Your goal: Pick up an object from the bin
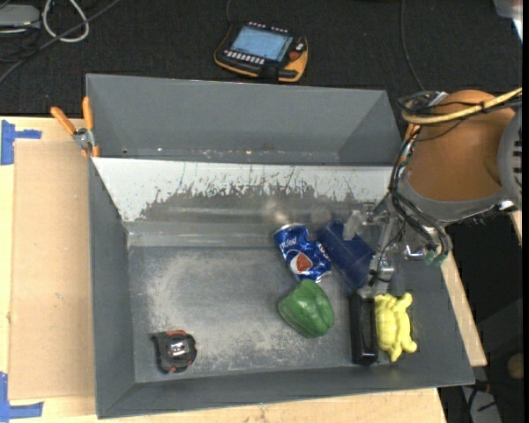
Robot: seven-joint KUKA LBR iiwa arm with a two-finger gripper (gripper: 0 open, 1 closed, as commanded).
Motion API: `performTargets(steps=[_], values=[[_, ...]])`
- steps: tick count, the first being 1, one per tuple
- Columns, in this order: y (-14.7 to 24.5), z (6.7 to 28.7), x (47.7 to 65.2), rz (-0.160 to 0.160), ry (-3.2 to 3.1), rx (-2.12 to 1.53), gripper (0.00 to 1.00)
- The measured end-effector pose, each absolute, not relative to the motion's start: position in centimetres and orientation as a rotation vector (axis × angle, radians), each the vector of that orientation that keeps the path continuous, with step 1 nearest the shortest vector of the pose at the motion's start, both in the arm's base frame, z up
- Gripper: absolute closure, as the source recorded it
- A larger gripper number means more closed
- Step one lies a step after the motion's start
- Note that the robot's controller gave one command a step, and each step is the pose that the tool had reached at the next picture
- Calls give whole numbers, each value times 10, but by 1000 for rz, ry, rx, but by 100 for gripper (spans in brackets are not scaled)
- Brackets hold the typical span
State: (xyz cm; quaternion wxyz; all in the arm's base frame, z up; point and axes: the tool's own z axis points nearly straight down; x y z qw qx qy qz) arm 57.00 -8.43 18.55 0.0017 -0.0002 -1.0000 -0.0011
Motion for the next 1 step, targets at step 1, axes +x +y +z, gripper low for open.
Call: performTargets(steps=[1], values=[[-106, 186, 571, 4, -3138, 3, 0]])
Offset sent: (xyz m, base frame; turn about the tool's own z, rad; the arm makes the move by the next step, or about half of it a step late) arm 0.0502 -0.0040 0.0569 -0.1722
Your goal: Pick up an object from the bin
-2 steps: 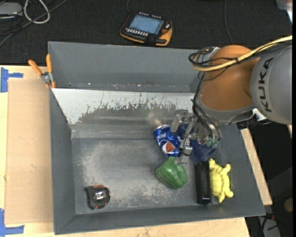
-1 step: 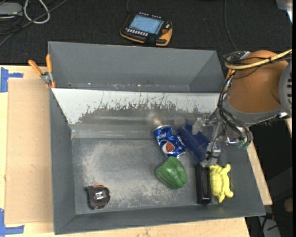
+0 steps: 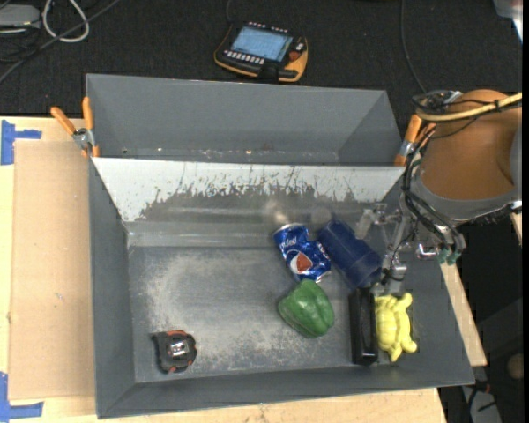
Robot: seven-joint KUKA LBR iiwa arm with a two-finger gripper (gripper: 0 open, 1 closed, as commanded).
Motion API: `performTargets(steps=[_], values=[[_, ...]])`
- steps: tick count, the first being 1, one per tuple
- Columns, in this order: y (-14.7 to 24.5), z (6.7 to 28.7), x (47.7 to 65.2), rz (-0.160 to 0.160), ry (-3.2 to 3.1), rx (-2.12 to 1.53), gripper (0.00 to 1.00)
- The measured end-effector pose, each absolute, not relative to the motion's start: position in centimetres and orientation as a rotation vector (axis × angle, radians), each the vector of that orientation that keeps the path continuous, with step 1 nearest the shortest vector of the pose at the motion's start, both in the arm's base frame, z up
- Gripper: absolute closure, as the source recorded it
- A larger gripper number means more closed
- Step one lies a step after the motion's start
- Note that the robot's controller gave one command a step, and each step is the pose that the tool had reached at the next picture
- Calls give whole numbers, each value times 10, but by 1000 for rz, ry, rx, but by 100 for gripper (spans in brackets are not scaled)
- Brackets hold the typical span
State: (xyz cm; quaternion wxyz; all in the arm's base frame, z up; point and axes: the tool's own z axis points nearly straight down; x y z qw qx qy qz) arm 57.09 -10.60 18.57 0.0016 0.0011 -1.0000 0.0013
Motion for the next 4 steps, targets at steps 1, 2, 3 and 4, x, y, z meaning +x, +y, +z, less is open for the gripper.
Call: performTargets(steps=[1, 2, 3, 4], values=[[-81, 233, 613, -3, -3130, 241, 0], [-129, 145, 574, 0, -3136, 44, 0], [-44, 174, 587, 2, -3138, 289, 0], [-111, 90, 610, 1, -3141, 30, 0]])
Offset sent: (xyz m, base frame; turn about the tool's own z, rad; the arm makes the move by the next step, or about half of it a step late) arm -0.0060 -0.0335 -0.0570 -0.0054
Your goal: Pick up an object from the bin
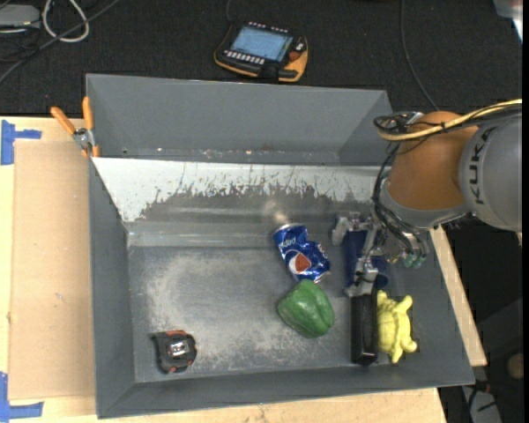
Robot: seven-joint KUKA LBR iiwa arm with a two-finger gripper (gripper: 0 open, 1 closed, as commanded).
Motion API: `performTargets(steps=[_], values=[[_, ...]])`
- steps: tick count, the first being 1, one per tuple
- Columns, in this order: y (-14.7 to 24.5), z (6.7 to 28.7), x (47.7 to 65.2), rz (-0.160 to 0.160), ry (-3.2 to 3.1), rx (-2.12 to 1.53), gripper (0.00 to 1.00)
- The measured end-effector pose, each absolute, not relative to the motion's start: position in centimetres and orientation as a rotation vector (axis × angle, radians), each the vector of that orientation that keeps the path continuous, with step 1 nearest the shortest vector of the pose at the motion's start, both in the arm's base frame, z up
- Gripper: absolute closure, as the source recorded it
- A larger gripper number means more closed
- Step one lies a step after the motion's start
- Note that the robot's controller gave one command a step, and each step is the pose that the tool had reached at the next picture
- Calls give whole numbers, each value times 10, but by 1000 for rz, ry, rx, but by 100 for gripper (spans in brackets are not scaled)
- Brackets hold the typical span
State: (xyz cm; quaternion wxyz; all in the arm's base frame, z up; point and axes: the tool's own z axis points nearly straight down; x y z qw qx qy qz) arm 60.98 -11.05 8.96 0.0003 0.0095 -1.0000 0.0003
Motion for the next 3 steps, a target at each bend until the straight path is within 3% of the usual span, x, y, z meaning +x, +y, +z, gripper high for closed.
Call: performTargets(steps=[1, 2, 3], values=[[-29, 123, 610, -5, -3152, -17, 0], [-4, 137, 610, -6, -3159, -10, 0], [-51, 89, 530, -5, -3153, 2, 0]])
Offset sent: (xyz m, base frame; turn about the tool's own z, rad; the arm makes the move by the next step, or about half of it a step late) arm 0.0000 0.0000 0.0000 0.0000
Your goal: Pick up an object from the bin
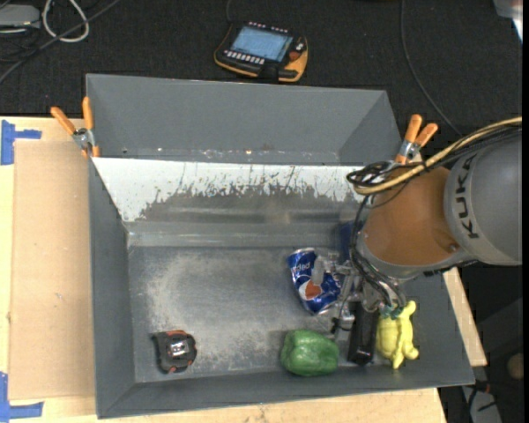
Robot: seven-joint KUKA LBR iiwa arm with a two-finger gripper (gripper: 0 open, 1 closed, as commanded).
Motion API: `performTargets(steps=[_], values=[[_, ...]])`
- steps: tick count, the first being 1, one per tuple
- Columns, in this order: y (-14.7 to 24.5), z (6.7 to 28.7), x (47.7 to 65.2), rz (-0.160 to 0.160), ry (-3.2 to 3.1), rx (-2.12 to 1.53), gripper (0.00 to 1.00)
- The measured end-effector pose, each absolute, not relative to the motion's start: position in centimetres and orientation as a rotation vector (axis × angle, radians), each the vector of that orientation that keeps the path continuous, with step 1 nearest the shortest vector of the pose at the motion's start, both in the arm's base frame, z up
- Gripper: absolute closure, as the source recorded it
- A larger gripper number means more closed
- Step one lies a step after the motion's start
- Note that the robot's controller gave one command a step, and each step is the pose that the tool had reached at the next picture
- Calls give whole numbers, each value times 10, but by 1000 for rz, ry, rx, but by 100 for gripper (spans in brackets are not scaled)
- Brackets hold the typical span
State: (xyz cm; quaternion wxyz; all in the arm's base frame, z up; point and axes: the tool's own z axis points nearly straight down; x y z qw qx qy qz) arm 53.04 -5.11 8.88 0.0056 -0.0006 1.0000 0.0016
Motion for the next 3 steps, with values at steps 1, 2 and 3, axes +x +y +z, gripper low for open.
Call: performTargets(steps=[1, 2, 3], values=[[-51, 94, 552, 9, 3130, 2, 0], [-57, 95, 565, 8, 3122, -112, 0], [-76, 79, 580, 7, 3114, 33, 0]])
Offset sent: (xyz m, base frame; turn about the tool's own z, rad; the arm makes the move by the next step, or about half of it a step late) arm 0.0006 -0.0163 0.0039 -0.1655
